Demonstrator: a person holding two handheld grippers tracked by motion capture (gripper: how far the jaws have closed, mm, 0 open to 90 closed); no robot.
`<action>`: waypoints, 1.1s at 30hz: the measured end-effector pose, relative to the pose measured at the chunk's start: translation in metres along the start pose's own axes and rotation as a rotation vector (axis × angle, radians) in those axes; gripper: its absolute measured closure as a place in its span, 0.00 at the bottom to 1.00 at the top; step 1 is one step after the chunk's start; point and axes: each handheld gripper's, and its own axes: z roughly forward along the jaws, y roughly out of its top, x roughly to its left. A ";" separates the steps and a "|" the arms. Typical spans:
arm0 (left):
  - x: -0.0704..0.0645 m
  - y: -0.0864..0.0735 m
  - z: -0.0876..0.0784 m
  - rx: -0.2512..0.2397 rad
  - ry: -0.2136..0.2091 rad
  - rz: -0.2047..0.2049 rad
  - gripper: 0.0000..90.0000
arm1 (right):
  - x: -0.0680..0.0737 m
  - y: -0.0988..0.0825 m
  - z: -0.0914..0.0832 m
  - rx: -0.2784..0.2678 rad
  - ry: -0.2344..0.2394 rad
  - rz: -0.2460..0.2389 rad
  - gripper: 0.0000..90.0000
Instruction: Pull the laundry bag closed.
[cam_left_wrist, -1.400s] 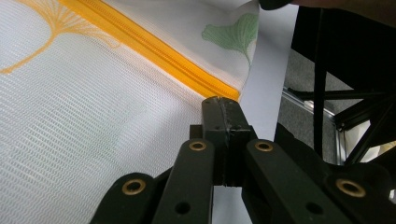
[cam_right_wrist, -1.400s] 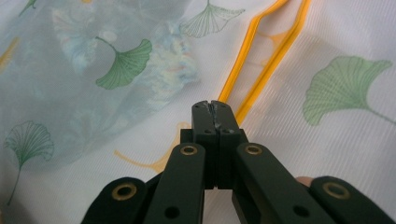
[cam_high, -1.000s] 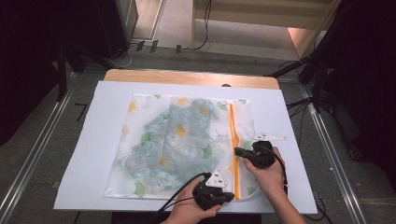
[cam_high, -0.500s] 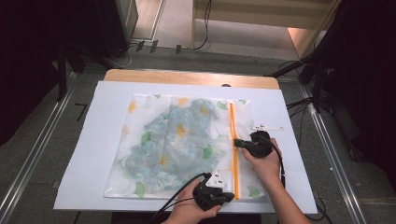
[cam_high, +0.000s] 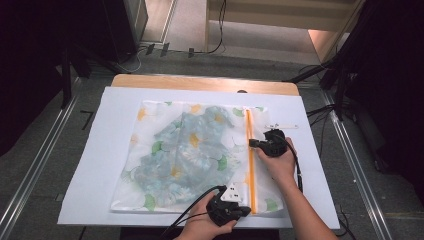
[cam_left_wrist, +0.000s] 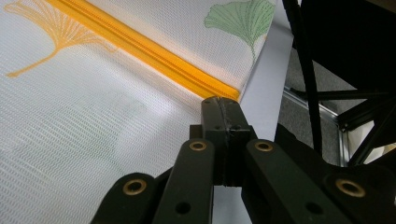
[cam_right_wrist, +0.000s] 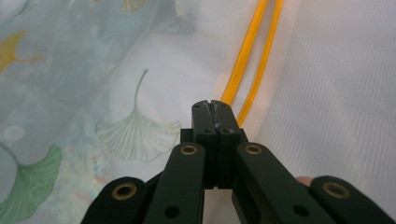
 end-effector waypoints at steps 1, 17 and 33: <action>0.000 0.000 0.000 0.001 -0.001 0.000 1.00 | -0.001 0.002 0.002 0.000 -0.002 0.003 1.00; 0.002 0.001 0.000 0.005 -0.015 -0.014 1.00 | -0.017 0.035 0.033 0.001 -0.028 0.017 1.00; 0.001 0.000 0.000 0.003 -0.011 -0.012 1.00 | -0.024 0.061 0.053 0.012 -0.079 0.038 1.00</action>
